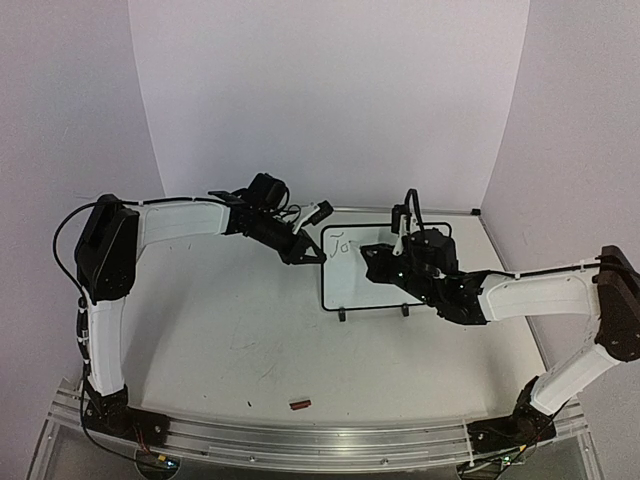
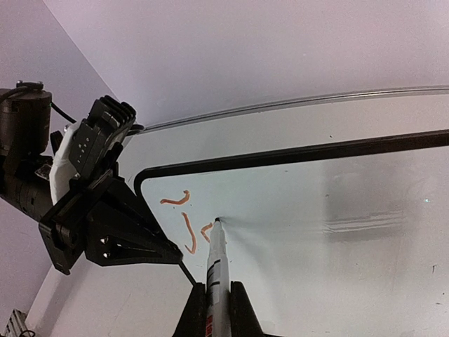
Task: Write a sentence on the whiteboard
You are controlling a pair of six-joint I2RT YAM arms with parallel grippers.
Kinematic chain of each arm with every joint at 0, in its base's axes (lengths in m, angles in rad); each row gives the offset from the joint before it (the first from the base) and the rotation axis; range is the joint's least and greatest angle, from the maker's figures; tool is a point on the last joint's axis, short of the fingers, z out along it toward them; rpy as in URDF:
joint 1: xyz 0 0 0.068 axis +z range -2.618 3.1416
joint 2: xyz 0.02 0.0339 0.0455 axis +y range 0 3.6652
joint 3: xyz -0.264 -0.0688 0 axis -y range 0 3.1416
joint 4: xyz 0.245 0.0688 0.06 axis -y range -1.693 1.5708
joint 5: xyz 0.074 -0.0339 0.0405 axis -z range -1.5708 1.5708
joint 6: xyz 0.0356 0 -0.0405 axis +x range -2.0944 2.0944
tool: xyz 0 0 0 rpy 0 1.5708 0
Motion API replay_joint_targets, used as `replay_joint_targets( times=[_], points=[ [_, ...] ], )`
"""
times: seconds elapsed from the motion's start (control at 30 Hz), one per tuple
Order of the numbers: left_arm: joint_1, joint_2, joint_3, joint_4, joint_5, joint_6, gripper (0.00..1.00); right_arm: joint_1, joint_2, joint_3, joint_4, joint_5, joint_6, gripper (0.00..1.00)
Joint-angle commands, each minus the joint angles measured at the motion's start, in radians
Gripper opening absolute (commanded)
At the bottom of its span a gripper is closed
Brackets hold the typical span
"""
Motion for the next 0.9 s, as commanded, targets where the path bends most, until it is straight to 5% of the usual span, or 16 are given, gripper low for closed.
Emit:
replay_joint_targets(
  times=[0.0,0.87],
  points=[
    [0.001,-0.005,-0.006,-0.016,-0.067,0.018,0.0,-0.005,0.009,0.031,0.037,0.03,-0.009,0.0],
    [0.002,-0.002,-0.005,-0.015,-0.072,0.019,0.0,-0.005,0.013,-0.037,-0.008,0.086,0.046,0.0]
  ],
)
